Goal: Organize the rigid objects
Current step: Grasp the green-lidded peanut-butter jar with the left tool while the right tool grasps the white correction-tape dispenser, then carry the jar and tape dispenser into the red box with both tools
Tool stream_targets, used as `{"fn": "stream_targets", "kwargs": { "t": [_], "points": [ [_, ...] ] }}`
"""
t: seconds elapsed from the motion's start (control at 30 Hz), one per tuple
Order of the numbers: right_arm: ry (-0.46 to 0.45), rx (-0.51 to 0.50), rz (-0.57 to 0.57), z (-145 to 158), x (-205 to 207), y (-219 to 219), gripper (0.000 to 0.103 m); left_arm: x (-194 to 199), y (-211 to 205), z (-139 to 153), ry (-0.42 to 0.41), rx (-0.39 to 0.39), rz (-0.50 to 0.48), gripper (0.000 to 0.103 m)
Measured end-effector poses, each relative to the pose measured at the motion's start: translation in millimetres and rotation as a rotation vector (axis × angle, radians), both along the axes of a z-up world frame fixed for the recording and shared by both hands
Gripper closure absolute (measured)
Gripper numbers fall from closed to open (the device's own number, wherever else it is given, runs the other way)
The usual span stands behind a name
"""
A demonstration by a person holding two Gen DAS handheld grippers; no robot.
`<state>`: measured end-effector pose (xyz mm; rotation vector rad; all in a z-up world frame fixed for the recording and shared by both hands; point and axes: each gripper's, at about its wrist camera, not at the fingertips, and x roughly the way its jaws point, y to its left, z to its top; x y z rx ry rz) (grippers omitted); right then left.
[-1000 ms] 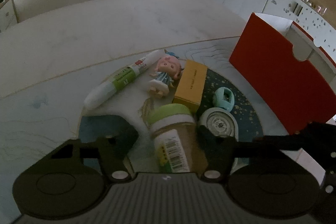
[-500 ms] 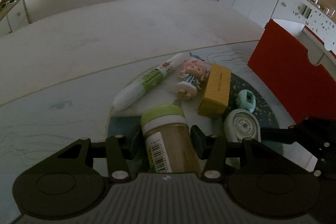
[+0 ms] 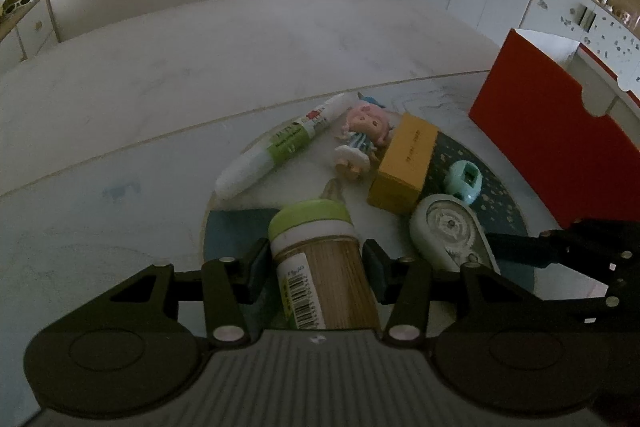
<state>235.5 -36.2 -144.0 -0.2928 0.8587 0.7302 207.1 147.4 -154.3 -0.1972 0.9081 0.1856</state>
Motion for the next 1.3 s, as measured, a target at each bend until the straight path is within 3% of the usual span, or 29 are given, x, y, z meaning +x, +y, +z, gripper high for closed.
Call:
{"fn": "stream_targets", "kwargs": {
  "t": [0.4,0.77,1.3],
  "points": [
    [-0.001,0.086,-0.016,35,-14,-33,0.06,-21,-16,11,-0.015,-0.02,-0.018,0.058],
    [-0.015,0.162,-0.024,84,-17,-84,0.06,-36,-37,44,-0.055,-0.046,-0.054,0.058],
    [-0.069,0.198,-0.046,116,50,-178,0.06,-5,-101,101,-0.144,-0.077,-0.034,0.058]
  ]
}}
